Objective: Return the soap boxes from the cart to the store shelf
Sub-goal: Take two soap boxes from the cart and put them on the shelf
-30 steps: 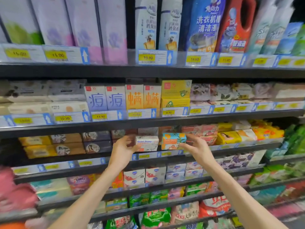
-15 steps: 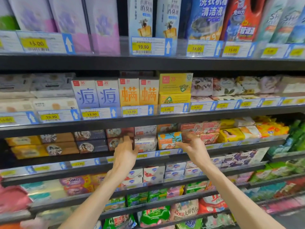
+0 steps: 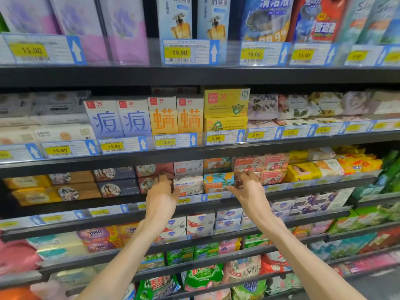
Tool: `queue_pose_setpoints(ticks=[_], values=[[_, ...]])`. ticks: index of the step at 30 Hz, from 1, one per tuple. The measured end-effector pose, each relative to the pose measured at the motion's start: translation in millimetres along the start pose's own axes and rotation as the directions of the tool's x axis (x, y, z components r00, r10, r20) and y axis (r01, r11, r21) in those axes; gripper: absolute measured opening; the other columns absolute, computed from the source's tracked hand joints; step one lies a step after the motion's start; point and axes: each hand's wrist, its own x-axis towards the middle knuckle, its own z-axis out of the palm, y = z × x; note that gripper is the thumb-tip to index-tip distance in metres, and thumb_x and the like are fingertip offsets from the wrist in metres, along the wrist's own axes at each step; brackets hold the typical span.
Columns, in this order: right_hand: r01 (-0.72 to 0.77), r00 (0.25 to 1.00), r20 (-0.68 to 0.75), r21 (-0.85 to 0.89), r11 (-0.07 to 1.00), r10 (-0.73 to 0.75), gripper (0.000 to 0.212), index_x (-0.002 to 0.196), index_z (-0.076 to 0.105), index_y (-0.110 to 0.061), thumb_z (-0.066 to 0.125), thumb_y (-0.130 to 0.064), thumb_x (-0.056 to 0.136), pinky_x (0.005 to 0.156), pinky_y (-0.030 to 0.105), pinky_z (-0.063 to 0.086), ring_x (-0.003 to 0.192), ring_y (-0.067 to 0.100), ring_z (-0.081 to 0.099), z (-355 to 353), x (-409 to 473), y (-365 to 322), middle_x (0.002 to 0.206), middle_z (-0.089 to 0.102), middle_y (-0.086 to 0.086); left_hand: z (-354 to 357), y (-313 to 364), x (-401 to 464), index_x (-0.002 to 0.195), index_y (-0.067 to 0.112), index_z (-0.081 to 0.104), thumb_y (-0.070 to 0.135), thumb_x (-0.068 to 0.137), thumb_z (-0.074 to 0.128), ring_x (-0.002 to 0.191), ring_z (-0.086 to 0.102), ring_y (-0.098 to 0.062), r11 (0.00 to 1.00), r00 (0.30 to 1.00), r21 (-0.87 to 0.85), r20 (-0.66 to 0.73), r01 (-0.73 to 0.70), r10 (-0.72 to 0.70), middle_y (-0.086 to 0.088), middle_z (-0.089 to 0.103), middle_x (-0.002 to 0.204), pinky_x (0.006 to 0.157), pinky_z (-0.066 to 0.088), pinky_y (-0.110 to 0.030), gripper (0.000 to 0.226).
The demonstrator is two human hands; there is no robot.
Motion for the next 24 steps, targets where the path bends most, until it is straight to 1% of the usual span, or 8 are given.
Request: queue_pose_setpoints(ticks=[2, 4, 7, 10, 16, 20, 22, 24], values=[[-0.017, 1.0, -0.023, -0.004, 1.0, 0.017, 0.03, 0.11, 0.054, -0.015, 0.073, -0.026, 0.089, 0.062, 0.032, 0.051, 0.074, 0.018, 0.059, 2, -2, 1, 0.089, 0.06, -0.002, 0, 1, -1, 0.109, 0.007, 0.054, 0.03, 0.093, 0.068, 0.085, 0.067, -0.029, 1.0, 1.0, 0.003, -0.005, -0.005, 0.005, -0.007, 0.067, 0.092, 0.071, 0.058, -0.044, 0.03], [-0.034, 0.999, -0.04, 0.043, 0.998, 0.036, 0.028, 0.104, 0.046, -0.018, 0.071, -0.021, 0.091, 0.054, 0.028, 0.046, 0.069, 0.016, 0.059, 2, -5, 0, 0.081, 0.06, -0.004, 0, 1, -1, 0.108, 0.007, 0.054, 0.029, 0.093, 0.068, 0.084, 0.068, -0.029, 1.0, 1.0, 0.01, -0.007, -0.003, 0.003, -0.007, 0.067, 0.091, 0.07, 0.058, -0.043, 0.03], [0.013, 0.998, -0.059, 0.056, 0.998, -0.01, 0.022, 0.104, 0.053, -0.019, 0.071, -0.018, 0.091, 0.06, 0.024, 0.047, 0.075, 0.006, 0.059, 3, -4, 1, 0.087, 0.06, -0.01, 0, 1, -1, 0.11, 0.008, 0.054, 0.03, 0.094, 0.068, 0.084, 0.068, -0.029, 1.0, 1.0, 0.018, -0.01, 0.0, 0.0, -0.007, 0.067, 0.093, 0.069, 0.058, -0.042, 0.031], [0.013, 0.998, -0.06, 0.065, 0.998, -0.009, 0.021, 0.106, 0.056, -0.018, 0.071, -0.017, 0.091, 0.059, 0.014, 0.042, 0.078, -0.001, 0.057, 4, -4, 0, 0.089, 0.059, -0.01, 1, 1, -1, 0.112, 0.008, 0.055, 0.031, 0.094, 0.069, 0.086, 0.069, -0.028, 1.0, 1.0, 0.014, -0.014, 0.0, 0.0, -0.006, 0.068, 0.095, 0.071, 0.059, -0.042, 0.033], [0.015, 0.998, -0.068, 0.09, 0.996, -0.009, 0.019, 0.103, 0.057, -0.019, 0.071, -0.016, 0.091, 0.063, 0.018, 0.047, 0.08, 0.004, 0.059, 6, 1, 1, 0.091, 0.061, -0.007, 3, 1, 0, 0.11, 0.007, 0.056, 0.03, 0.094, 0.069, 0.09, 0.068, -0.03, 1.0, 1.0, 0.024, -0.022, -0.01, 0.01, -0.008, 0.068, 0.097, 0.075, 0.059, -0.045, 0.031], [-0.02, 0.997, -0.066, 0.115, 0.993, 0.027, 0.02, 0.105, 0.058, -0.019, 0.07, -0.014, 0.09, 0.061, 0.011, 0.042, 0.081, 0.006, 0.06, 10, 6, 2, 0.093, 0.062, -0.005, 3, 1, 0, 0.112, 0.007, 0.056, 0.03, 0.094, 0.069, 0.094, 0.067, -0.03, 1.0, 1.0, 0.027, -0.015, -0.009, 0.009, -0.009, 0.067, 0.102, 0.078, 0.058, -0.045, 0.032], [-0.01, 0.996, -0.086, 0.088, 0.996, 0.017, 0.02, 0.103, 0.058, -0.018, 0.071, -0.012, 0.089, 0.061, 0.011, 0.041, 0.08, 0.004, 0.058, 12, 8, 3, 0.095, 0.06, -0.005, 3, 2, 0, 0.114, 0.008, 0.056, 0.03, 0.094, 0.069, 0.094, 0.068, -0.029, 1.0, 1.0, 0.024, -0.012, -0.005, 0.005, -0.008, 0.067, 0.103, 0.078, 0.059, -0.044, 0.032], [0.018, 0.993, -0.115, 0.074, 0.997, -0.01, 0.019, 0.099, 0.057, -0.018, 0.071, -0.011, 0.089, 0.061, 0.016, 0.039, 0.078, 0.003, 0.056, 13, 9, 4, 0.096, 0.056, -0.005, 3, 3, 1, 0.116, 0.01, 0.057, 0.031, 0.094, 0.069, 0.095, 0.067, -0.027, 1.0, 1.0, 0.016, -0.007, 0.006, -0.006, -0.006, 0.067, 0.104, 0.078, 0.06, -0.043, 0.033]])
